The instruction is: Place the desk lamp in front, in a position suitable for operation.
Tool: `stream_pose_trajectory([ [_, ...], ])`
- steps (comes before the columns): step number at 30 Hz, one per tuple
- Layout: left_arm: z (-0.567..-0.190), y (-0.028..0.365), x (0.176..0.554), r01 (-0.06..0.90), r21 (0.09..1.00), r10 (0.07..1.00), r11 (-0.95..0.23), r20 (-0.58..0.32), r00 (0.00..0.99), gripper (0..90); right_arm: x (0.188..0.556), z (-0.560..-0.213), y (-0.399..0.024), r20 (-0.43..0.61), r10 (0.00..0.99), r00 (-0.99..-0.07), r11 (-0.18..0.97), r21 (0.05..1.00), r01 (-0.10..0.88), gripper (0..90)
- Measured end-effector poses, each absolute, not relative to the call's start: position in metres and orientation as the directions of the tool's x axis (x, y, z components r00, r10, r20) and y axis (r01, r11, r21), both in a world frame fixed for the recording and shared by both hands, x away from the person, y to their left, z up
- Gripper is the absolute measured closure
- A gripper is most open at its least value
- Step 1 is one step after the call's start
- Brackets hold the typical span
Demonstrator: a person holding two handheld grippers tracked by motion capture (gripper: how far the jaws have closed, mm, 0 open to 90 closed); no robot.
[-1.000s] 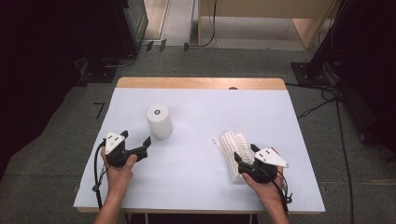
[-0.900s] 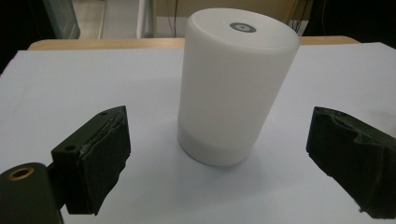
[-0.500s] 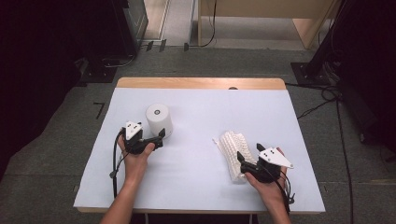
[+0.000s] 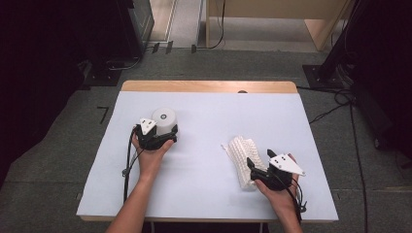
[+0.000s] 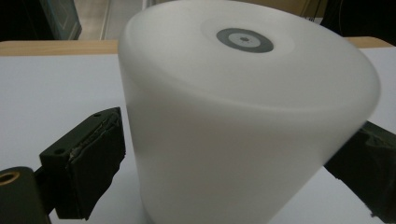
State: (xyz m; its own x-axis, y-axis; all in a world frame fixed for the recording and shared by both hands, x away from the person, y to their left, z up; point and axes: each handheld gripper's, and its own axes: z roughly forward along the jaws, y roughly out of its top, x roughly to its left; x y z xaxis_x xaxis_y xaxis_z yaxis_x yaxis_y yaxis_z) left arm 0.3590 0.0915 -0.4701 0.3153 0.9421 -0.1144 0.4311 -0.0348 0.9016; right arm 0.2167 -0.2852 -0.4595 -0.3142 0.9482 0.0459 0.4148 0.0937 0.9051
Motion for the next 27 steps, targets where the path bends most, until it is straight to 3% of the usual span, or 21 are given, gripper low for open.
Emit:
stream_pose_trajectory([
  [8, -0.4747, 0.087, 0.3652, 0.424, 0.905, 0.943, -0.021, -0.123, 0.308, 4.7, 0.2174, -0.4614, -0.2843, 0.04, 0.948, -0.316, 0.101, 0.903, 0.418, 22.0],
  [27, -0.4735, 0.0819, 0.3637, 0.385, 0.916, 0.943, -0.108, -0.027, 0.331, 8.4, 0.2179, -0.4644, -0.2831, 0.026, 0.949, -0.314, 0.116, 0.898, 0.425, 22.0],
])
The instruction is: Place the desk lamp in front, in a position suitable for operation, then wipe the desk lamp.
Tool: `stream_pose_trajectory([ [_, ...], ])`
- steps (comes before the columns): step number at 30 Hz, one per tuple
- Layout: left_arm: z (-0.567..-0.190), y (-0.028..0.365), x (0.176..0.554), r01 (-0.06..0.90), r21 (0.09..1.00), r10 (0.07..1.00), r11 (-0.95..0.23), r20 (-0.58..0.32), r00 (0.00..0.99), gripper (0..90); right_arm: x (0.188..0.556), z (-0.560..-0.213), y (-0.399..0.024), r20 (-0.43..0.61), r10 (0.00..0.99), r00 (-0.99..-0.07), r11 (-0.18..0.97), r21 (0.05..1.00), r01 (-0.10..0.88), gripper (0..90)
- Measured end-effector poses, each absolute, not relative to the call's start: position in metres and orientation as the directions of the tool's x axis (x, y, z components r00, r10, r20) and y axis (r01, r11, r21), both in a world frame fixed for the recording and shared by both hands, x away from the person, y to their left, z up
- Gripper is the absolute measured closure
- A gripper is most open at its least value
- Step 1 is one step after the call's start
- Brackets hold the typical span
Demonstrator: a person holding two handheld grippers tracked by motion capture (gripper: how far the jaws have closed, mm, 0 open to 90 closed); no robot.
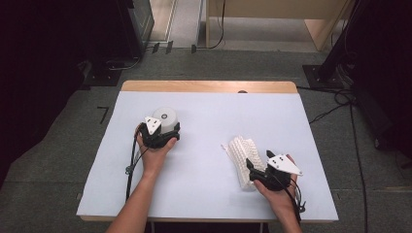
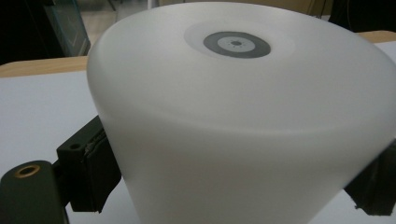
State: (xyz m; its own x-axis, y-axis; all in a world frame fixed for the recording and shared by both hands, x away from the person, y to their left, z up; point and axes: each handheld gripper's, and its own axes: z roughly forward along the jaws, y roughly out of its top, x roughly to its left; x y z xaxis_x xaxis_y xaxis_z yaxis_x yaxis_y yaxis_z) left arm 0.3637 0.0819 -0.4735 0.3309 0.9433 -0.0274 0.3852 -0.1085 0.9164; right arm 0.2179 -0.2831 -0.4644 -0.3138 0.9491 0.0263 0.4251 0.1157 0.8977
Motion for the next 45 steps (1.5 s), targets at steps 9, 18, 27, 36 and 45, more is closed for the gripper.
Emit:
stream_pose_trajectory([
  [9, -0.463, 0.091, 0.343, 0.382, 0.916, 0.91, -0.123, -0.05, 0.412, 8.7, 0.217, -0.464, -0.283, 0.03, 0.949, -0.315, 0.111, 0.901, 0.419, 22.0],
  [18, -0.457, 0.1, 0.295, 0.386, 0.912, 0.846, -0.141, -0.092, 0.526, 8.7, 0.218, -0.465, -0.278, 0.038, 0.943, -0.332, 0.11, 0.903, 0.415, 21.6],
  [27, -0.46, 0.1, 0.255, 0.374, 0.899, 0.772, -0.23, -0.066, 0.633, 8.7, 0.217, -0.468, -0.268, 0.041, 0.937, -0.347, 0.116, 0.901, 0.418, 21.6],
  [36, -0.466, 0.1, 0.254, 0.366, 0.894, 0.742, -0.258, -0.06, 0.668, 8.7, 0.214, -0.469, -0.264, 0.052, 0.935, -0.352, 0.097, 0.915, 0.392, 23.6],
  [45, -0.465, 0.097, 0.253, 0.359, 0.887, 0.724, -0.29, -0.042, 0.689, 8.7, 0.21, -0.464, -0.266, 0.044, 0.941, -0.335, 0.089, 0.924, 0.372, 25.9],
])
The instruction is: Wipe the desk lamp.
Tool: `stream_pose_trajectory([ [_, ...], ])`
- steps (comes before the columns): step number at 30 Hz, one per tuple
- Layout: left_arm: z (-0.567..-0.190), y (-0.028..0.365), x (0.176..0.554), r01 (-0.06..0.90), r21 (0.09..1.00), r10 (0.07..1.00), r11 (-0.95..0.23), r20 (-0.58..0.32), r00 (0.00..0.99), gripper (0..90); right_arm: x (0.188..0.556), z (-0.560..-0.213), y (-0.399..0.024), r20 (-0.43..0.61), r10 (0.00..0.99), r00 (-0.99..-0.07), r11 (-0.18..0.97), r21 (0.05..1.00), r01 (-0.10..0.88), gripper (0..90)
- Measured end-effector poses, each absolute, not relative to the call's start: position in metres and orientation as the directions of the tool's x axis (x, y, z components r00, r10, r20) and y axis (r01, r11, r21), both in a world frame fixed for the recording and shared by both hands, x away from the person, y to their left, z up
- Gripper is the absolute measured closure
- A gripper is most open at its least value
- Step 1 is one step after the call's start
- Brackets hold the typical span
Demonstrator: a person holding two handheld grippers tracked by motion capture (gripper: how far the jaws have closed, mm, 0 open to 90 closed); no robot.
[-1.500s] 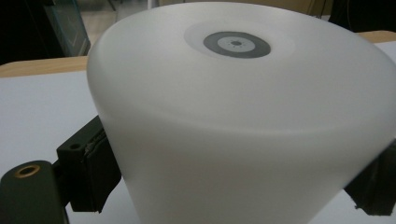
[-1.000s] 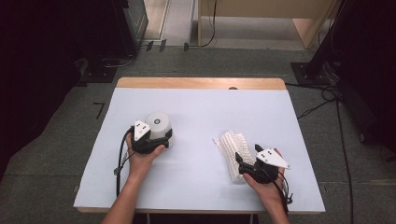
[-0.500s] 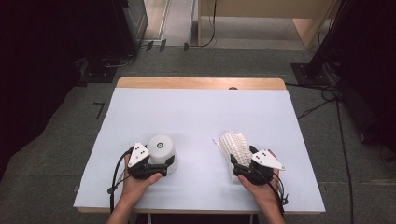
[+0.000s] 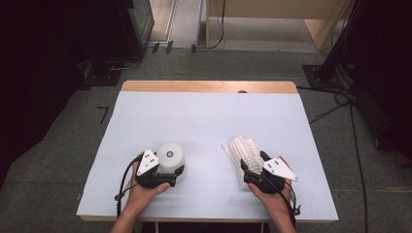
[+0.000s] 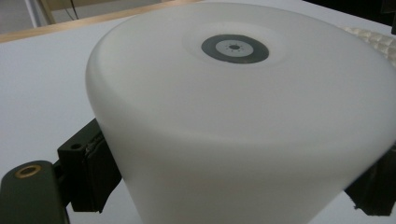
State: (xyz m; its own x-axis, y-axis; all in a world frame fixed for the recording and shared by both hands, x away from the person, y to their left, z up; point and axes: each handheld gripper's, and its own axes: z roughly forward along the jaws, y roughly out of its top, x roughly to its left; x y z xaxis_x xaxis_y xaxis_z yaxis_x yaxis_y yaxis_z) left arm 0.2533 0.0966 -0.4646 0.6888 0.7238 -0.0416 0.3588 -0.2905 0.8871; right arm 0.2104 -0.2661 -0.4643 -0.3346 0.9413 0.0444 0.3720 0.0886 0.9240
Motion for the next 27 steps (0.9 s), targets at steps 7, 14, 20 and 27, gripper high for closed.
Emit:
stream_pose_trajectory([
  [7, -0.462, 0.098, 0.252, 0.346, 0.88, 0.71, -0.326, -0.013, 0.704, 8.7, 0.21, -0.464, -0.255, 0.038, 0.927, -0.373, 0.119, 0.914, 0.389, 38.5],
  [14, -0.461, 0.094, 0.252, 0.334, 0.875, 0.7, -0.349, 0.006, 0.714, 8.7, 0.215, -0.476, -0.249, 0.007, 0.942, -0.336, 0.159, 0.871, 0.465, 38.0],
  [20, -0.461, 0.092, 0.254, 0.326, 0.874, 0.695, -0.36, 0.018, 0.719, 8.7, 0.226, -0.489, -0.257, 0.034, 0.962, -0.272, 0.135, 0.806, 0.576, 35.7],
  [27, -0.462, 0.09, 0.253, 0.324, 0.874, 0.686, -0.363, 0.015, 0.727, 8.7, 0.233, -0.498, -0.255, 0.017, 0.966, -0.257, 0.158, 0.75, 0.643, 30.9],
])
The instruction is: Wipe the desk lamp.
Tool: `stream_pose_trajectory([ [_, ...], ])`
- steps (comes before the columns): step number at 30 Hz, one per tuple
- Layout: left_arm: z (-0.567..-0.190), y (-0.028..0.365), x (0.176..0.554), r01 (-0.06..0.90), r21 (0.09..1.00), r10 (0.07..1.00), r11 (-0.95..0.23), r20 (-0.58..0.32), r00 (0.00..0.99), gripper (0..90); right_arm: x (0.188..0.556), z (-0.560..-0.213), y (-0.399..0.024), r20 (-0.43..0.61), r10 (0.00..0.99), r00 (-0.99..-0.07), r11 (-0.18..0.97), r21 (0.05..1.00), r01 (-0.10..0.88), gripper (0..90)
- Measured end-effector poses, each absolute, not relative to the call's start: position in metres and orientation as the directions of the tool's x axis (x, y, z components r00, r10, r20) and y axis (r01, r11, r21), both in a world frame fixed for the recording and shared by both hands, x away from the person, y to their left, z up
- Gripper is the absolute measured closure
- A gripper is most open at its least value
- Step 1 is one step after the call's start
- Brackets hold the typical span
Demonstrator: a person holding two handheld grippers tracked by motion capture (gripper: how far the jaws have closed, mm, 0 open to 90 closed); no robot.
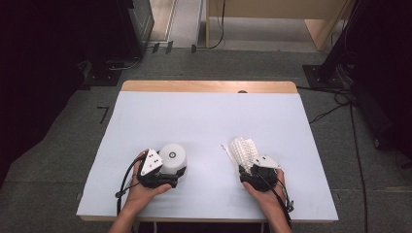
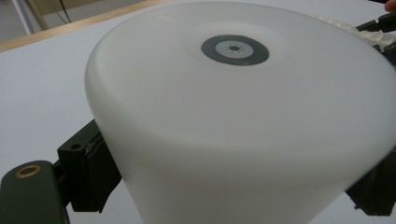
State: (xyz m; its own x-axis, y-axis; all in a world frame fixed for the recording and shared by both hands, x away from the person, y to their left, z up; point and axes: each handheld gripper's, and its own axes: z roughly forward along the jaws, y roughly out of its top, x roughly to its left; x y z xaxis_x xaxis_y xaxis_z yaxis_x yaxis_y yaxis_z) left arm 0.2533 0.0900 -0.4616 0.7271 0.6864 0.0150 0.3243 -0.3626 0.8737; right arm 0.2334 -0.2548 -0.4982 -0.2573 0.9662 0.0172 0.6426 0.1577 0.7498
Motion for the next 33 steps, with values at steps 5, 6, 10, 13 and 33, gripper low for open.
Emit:
stream_pose_trajectory([
  [5, -0.462, 0.089, 0.253, 0.325, 0.874, 0.683, -0.362, 0.011, 0.731, 8.6, 0.235, -0.499, -0.256, 0.023, 0.976, -0.219, 0.13, 0.741, 0.659, 32.5],
  [6, -0.462, 0.089, 0.253, 0.325, 0.874, 0.683, -0.362, 0.012, 0.731, 8.6, 0.234, -0.498, -0.256, 0.012, 0.976, -0.216, 0.137, 0.741, 0.657, 46.7],
  [10, -0.461, 0.089, 0.253, 0.326, 0.873, 0.682, -0.363, 0.011, 0.731, 8.6, 0.234, -0.498, -0.259, -0.029, 0.974, -0.223, 0.168, 0.752, 0.637, 68.2],
  [13, -0.462, 0.087, 0.253, 0.327, 0.874, 0.679, -0.36, 0.005, 0.734, 8.6, 0.233, -0.495, -0.266, 0.03, 0.972, -0.234, 0.127, 0.769, 0.626, 75.8],
  [33, -0.449, 0.048, 0.249, 0.283, 0.831, 0.598, -0.478, 0.072, 0.798, 8.8, 0.224, -0.402, -0.177, 0.038, 0.787, -0.616, 0.251, 0.893, 0.375, 74.7],
])
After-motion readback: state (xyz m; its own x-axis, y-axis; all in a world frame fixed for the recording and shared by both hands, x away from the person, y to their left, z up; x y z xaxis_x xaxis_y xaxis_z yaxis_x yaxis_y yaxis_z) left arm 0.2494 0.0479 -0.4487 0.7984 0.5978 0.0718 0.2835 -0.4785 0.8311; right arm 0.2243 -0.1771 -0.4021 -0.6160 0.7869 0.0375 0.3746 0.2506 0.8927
